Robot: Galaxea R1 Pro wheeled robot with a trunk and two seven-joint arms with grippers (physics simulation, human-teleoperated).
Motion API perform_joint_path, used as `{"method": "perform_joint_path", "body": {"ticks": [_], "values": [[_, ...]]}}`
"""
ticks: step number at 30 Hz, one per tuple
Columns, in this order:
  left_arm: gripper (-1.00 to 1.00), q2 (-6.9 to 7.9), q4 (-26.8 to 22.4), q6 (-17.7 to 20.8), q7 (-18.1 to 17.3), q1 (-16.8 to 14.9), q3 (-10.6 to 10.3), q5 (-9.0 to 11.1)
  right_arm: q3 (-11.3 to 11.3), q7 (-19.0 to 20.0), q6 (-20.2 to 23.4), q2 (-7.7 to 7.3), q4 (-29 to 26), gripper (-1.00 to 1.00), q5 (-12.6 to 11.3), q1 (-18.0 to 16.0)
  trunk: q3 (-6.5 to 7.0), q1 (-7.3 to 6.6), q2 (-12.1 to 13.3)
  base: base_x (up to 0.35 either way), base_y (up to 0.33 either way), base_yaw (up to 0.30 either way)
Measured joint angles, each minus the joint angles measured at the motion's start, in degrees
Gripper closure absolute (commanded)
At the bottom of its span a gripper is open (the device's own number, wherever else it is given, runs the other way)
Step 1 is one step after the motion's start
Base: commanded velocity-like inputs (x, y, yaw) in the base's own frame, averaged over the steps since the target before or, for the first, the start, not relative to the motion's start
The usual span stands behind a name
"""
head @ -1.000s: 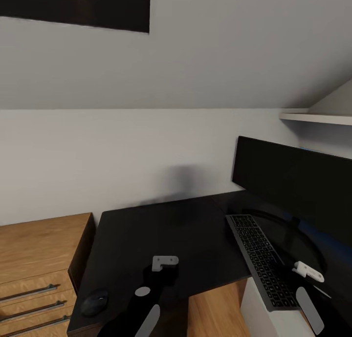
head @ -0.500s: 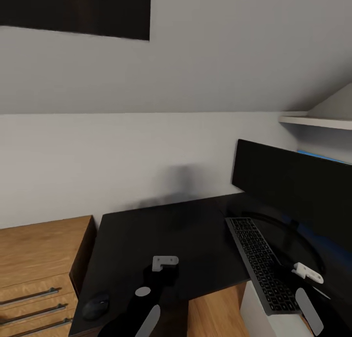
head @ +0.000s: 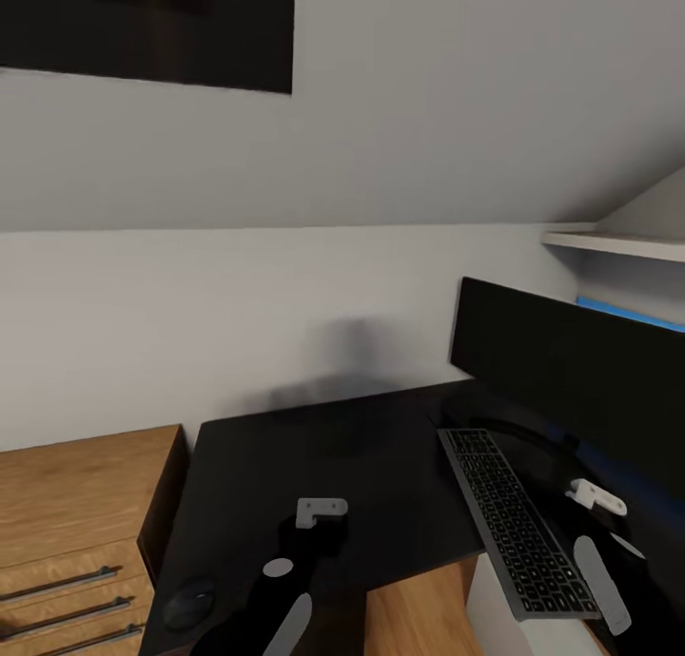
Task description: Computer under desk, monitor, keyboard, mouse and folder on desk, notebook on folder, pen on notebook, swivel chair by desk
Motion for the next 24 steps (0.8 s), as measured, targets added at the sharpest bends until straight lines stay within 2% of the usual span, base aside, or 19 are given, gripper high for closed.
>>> {"method": "perform_joint_path", "body": {"ticks": [6, 11, 16, 24], "values": [[-1.0, 0.06, 0.0, -0.1, 0.1, 0.0, 0.0, -0.1, 0.0, 0.0, 1.4, 2.16, -6.7, -1.0, 0.1, 2.0, 1.07, -1.32, 2.4, 0.0, 0.0, 0.0], [-1.0, 0.09, 0.0, 0.0, 0.1, 0.0, -0.2, -0.1, 0.0, 0.0, 3.1, 3.21, -10.3, -1.0, -0.2, 3.2, 1.8, -2.2, 4.0, 0.0, 0.0, 0.0], [-1.0, 0.2, 0.0, 0.0, -0.1, 0.0, -0.2, 0.0, 0.0, -0.1, 3.2, 3.88, -10.4, -1.0, -0.1, 3.4, 1.8, -2.2, 4.0, -0.017, 0.0, 0.0], [-1.0, 0.27, 0.1, 0.0, 0.0, 0.0, -0.1, 0.2, 0.0, -0.1, 3.0, 4.17, -9.0, -1.0, -0.1, 3.4, 1.8, -2.17, 4.0, -0.323, 0.0, 0.0]]}}
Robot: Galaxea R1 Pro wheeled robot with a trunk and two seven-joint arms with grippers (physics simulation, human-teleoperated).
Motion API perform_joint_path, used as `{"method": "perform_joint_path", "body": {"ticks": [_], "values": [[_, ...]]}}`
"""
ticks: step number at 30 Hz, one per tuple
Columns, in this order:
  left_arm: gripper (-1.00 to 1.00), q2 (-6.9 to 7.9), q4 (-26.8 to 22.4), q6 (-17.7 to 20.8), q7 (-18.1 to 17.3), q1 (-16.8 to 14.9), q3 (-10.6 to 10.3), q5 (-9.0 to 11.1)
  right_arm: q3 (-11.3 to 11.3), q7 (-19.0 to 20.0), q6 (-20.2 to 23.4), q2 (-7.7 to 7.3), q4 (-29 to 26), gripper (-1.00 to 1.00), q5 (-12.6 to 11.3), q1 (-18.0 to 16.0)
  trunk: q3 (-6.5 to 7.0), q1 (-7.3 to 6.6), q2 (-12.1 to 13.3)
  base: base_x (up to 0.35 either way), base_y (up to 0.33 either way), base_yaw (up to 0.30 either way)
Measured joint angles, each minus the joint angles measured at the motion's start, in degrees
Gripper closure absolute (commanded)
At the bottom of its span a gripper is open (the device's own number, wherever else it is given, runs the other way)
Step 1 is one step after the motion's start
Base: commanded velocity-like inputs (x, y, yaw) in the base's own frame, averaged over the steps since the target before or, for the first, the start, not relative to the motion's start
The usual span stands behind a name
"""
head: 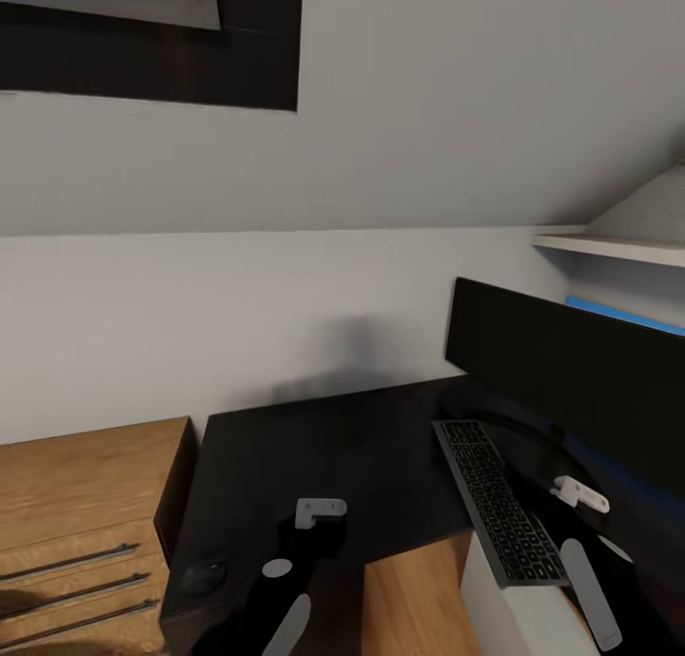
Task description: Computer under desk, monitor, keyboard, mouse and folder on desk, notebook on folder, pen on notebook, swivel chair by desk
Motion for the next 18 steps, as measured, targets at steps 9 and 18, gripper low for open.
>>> {"method": "perform_joint_path", "body": {"ticks": [9, 18], "values": [[-1.0, 0.0, 0.0, 0.0, 0.0, 0.0, 0.0, 0.0, 0.2, 0.0, -0.3, 0.06, 1.5, -1.0, 0.1, 0.0, 0.0, 0.0, 0.0, -0.335, 0.0, 0.0], [-1.0, -0.01, 0.0, 0.0, 0.0, 0.0, 0.0, 0.0, 1.1, 0.0, -0.6, 0.06, 3.8, -1.0, 0.2, 0.0, 0.0, 0.0, 0.0, -0.336, 0.0, 0.0]]}}
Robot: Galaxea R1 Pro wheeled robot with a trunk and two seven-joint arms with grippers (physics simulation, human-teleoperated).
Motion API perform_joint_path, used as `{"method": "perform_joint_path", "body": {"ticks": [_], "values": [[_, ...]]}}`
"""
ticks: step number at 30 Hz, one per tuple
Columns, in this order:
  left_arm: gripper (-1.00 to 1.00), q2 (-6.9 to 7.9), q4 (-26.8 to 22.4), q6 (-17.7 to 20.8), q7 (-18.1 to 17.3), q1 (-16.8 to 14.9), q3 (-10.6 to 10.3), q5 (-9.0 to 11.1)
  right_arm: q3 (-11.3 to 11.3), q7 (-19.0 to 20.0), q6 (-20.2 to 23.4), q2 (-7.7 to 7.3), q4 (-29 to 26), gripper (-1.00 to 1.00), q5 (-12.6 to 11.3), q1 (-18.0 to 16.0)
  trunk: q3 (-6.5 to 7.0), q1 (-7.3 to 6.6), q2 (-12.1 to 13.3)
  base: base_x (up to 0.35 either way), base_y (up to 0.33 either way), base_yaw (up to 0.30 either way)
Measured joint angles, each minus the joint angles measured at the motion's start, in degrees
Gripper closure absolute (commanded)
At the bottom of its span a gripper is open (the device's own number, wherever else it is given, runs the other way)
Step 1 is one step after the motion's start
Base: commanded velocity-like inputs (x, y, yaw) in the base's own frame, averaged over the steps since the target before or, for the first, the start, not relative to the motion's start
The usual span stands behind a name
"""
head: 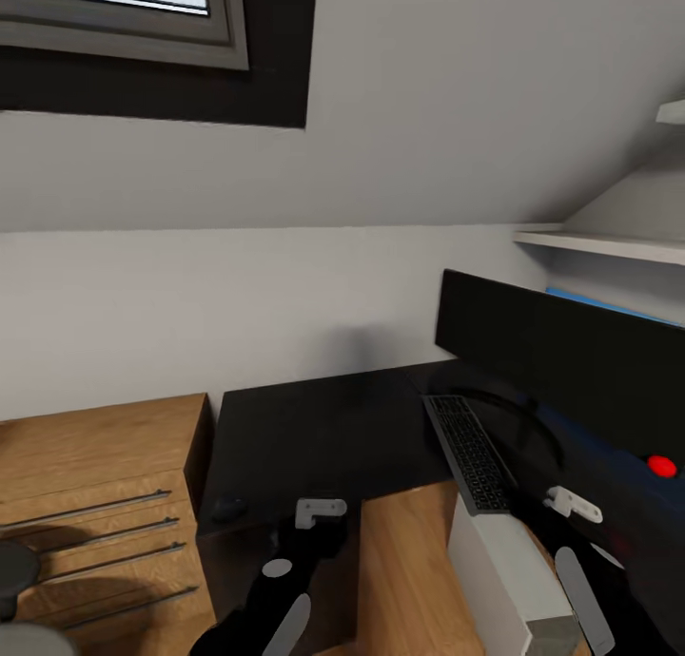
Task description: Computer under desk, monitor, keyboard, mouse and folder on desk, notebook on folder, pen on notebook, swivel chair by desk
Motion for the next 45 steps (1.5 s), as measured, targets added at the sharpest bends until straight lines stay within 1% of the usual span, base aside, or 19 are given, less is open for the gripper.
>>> {"method": "perform_joint_path", "body": {"ticks": [3, 4, 7, 11, 14, 16, 21, 22, 24, 26, 28, 30, 32, 34, 35, 37, 40, 43, 45], "values": [[-1.0, 0.0, 0.0, 0.0, 0.0, 0.0, 0.0, 0.0, 1.1, -0.1, -0.6, 0.02, 0.9, -1.0, 0.0, 0.0, 0.0, 0.0, 0.0, -0.336, 0.0, 0.0], [-1.0, 0.0, 0.0, 0.0, 0.0, 0.0, 0.0, 0.0, 2.4, -0.2, -1.5, 0.34, 1.7, -1.0, 0.0, 0.0, 0.0, 0.0, 0.0, -0.336, 0.0, 0.0], [-1.0, 0.0, 0.0, 0.0, 0.0, 0.0, 0.0, 0.0, 2.9, -0.2, -2.5, 0.76, 2.7, -1.0, -0.1, 0.0, 0.0, 0.0, 0.0, -0.336, 0.0, 0.0], [-1.0, 0.0, 0.0, 0.0, 0.0, 0.0, 0.0, 0.0, 3.3, -0.2, -9.2, 2.85, 5.4, -1.0, -0.4, 0.0, 0.0, 0.0, 0.0, -0.336, 0.0, 0.0], [-1.0, 0.0, 0.0, 0.0, 0.0, 0.0, 0.0, 0.0, 3.4, -0.2, -12.1, 4.09, 6.3, -1.0, -0.5, 0.0, 0.0, 0.0, 0.0, -0.336, 0.0, 0.0], [-1.0, 0.03, 0.0, 0.0, 0.0, 0.0, 0.0, 0.0, 3.4, -0.2, -14.9, 6.18, 8.1, -1.0, -0.7, 0.0, 0.0, 0.0, 0.0, -0.336, 0.0, 0.0], [-1.0, 0.07, -0.1, 0.0, 0.0, 0.0, 0.1, -0.1, 3.4, -0.3, -16.1, 8.38, 9.5, -1.0, -0.8, 0.0, 0.0, 0.0, 0.0, -0.292, 0.0, 0.0], [-1.0, 0.08, -0.1, -0.1, 0.0, 0.0, 0.1, -0.1, 3.3, -0.4, -16.2, 9.04, 9.8, -1.0, -1.2, 0.0, 0.0, -0.02, 0.0, -0.113, 0.0, 0.0], [-1.0, 0.08, -0.1, 0.0, 0.0, 0.0, 0.1, -0.1, 3.3, -0.3, -16.3, 9.29, 10.0, -1.0, -3.1, 0.0, 0.0, -0.03, 0.0, -0.069, 0.0, 0.0], [-1.0, 0.11, -0.4, -0.1, 0.0, 0.0, 0.2, -0.2, 3.2, -0.3, -16.4, 9.48, 10.3, -1.0, -7.6, -0.1, 0.0, -0.03, 0.0, -0.033, 0.0, 0.0], [-1.0, 0.13, -0.5, -0.1, 0.0, 0.0, 0.2, -0.2, 3.2, -0.3, -16.4, 9.51, 10.6, -1.0, -10.4, -0.2, 0.0, -0.03, 0.0, -0.018, 0.0, 0.0], [-1.0, 0.16, -1.4, 0.0, -0.2, 0.0, 0.3, -0.2, 3.2, -0.2, -16.4, 9.43, 11.2, -1.0, -19.4, -0.8, 0.0, -0.04, 0.0, -0.004, 0.0, 0.0], [-1.0, 0.17, -2.1, 0.0, -0.2, 0.0, 0.3, -0.1, 3.1, -0.2, -16.4, 9.29, 11.8, -1.0, -22.4, -1.9, 0.0, -0.04, 0.0, -0.002, 0.0, 0.0], [-1.0, 0.17, -2.6, 0.0, -0.3, 0.0, 0.3, -0.1, 2.9, -0.3, -16.4, 9.21, 12.2, -1.0, -24.2, -2.8, 0.0, -0.04, 0.0, -0.001, 0.0, 0.0], [-1.0, 0.38, -4.1, 0.0, -0.3, 0.0, 0.3, 0.0, 0.6, -0.1, -16.0, 7.78, 12.8, -1.0, -36.4, -5.4, -0.16, 0.18, -0.4, 0.0, 0.0, 0.0], [-1.0, 0.41, -4.2, 0.0, -0.3, 0.0, 0.3, 0.1, 0.4, 0.0, -15.9, 6.95, 12.9, -1.0, -39.3, -5.6, -0.53, 0.62, -1.2, 0.0, 0.0, 0.0], [-1.0, 0.38, -4.3, 0.0, -0.3, 0.0, 0.3, 0.1, 0.4, 0.3, -15.2, 5.75, 12.8, -1.0, -44.8, -5.8, -1.07, 1.28, -2.4, 0.0, 0.0, 0.0], [-1.0, 0.36, -4.3, 0.1, -0.3, 0.0, 0.2, 0.1, 0.4, 0.4, -14.3, 5.51, 12.9, -1.0, -46.6, -5.8, -1.61, 1.93, -3.6, 0.0, 0.0, 0.0], [-1.0, 0.37, -4.4, 0.1, -0.1, 0.0, 0.2, 0.1, 0.5, 0.6, -13.6, 5.31, 13.0, -1.0, -46.4, -5.8, -1.97, 2.37, -4.4, 0.0, 0.0, 0.0]]}}
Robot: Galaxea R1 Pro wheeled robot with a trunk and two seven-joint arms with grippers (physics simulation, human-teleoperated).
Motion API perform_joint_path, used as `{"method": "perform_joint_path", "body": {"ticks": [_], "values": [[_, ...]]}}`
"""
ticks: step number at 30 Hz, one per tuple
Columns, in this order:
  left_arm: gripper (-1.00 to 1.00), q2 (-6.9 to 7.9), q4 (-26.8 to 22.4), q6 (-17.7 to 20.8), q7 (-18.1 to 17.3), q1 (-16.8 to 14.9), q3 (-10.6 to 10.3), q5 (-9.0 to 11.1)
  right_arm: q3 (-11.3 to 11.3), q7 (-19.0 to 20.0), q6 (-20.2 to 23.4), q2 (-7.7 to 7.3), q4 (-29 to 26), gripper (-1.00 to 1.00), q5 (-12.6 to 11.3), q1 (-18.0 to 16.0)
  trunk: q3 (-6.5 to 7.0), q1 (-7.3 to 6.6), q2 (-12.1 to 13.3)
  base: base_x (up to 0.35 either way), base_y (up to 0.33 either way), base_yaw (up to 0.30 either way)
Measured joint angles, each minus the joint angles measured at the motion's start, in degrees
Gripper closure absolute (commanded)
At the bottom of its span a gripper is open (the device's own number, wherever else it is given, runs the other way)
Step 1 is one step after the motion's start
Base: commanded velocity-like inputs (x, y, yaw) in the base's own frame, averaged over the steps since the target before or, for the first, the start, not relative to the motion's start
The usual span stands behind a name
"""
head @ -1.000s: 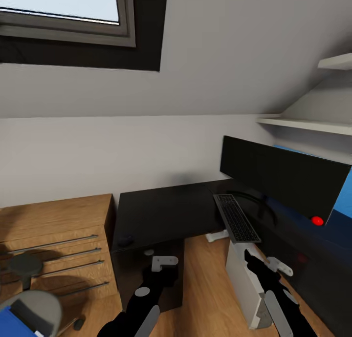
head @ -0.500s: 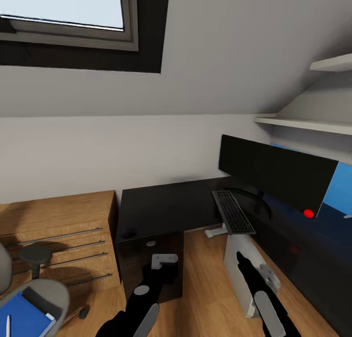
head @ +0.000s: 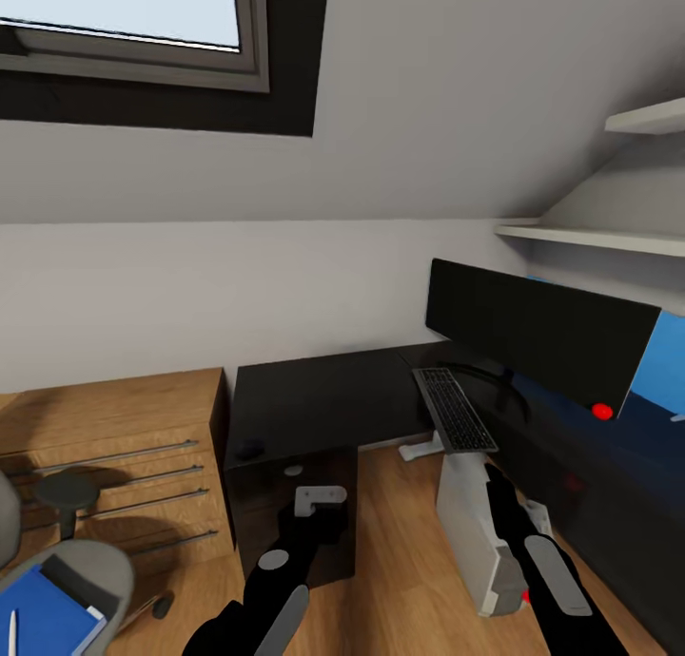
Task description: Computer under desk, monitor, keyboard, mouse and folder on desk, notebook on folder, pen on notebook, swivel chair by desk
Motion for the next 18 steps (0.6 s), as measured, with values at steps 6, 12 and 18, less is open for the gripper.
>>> {"method": "perform_joint_path", "body": {"ticks": [6, 12, 18], "values": [[-1.0, 0.05, -0.7, -0.1, 2.9, 0.0, 0.0, 0.1, 0.1, 0.0, 0.0, 0.14, 0.0, -1.0, 1.0, 0.0, -1.08, 1.32, -2.4, 0.0, 0.0, 0.0], [-1.0, 0.3, -4.6, 0.0, 6.0, 1.9, -0.1, 0.2, 0.1, 1.2, 0.0, 0.12, -0.8, -1.0, 1.2, 0.1, -2.16, 2.64, -4.8, 0.0, 0.0, 0.0], [-1.0, 0.39, -5.8, 0.1, 6.3, 2.7, -0.2, 0.2, 0.1, 7.5, 0.1, 0.23, -1.0, -1.0, 1.2, 0.2, -3.24, 3.96, -7.2, 0.0, 0.0, 0.0]]}}
